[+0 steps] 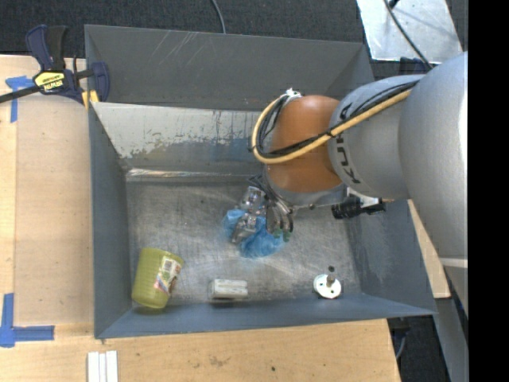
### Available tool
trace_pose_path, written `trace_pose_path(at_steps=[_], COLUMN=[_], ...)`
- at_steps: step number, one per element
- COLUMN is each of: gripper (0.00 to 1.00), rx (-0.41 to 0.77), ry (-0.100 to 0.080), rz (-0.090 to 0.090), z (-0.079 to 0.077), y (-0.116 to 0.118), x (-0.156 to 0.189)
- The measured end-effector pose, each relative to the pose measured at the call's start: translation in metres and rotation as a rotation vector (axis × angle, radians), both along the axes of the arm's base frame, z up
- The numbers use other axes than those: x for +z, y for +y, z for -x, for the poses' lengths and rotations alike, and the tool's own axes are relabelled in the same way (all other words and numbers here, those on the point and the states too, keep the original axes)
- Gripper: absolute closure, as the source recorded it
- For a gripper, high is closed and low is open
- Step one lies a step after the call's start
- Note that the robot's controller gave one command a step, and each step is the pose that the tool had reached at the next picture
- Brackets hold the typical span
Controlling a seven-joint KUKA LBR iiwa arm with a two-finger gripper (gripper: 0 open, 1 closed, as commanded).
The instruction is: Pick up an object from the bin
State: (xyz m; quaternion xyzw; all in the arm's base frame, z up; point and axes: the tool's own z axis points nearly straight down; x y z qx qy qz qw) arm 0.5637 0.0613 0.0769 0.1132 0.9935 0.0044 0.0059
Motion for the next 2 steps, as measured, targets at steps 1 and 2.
trace_pose_path(at_steps=[1, 2], gripper=[1.00, 1.00], rx=[0.000, 0.000], ry=[0.000, 0.001], rz=[0.000, 0.001], z=[0.0000, 0.0007], y=[0.0000, 0.0000], x=[0.0000, 0.0029])
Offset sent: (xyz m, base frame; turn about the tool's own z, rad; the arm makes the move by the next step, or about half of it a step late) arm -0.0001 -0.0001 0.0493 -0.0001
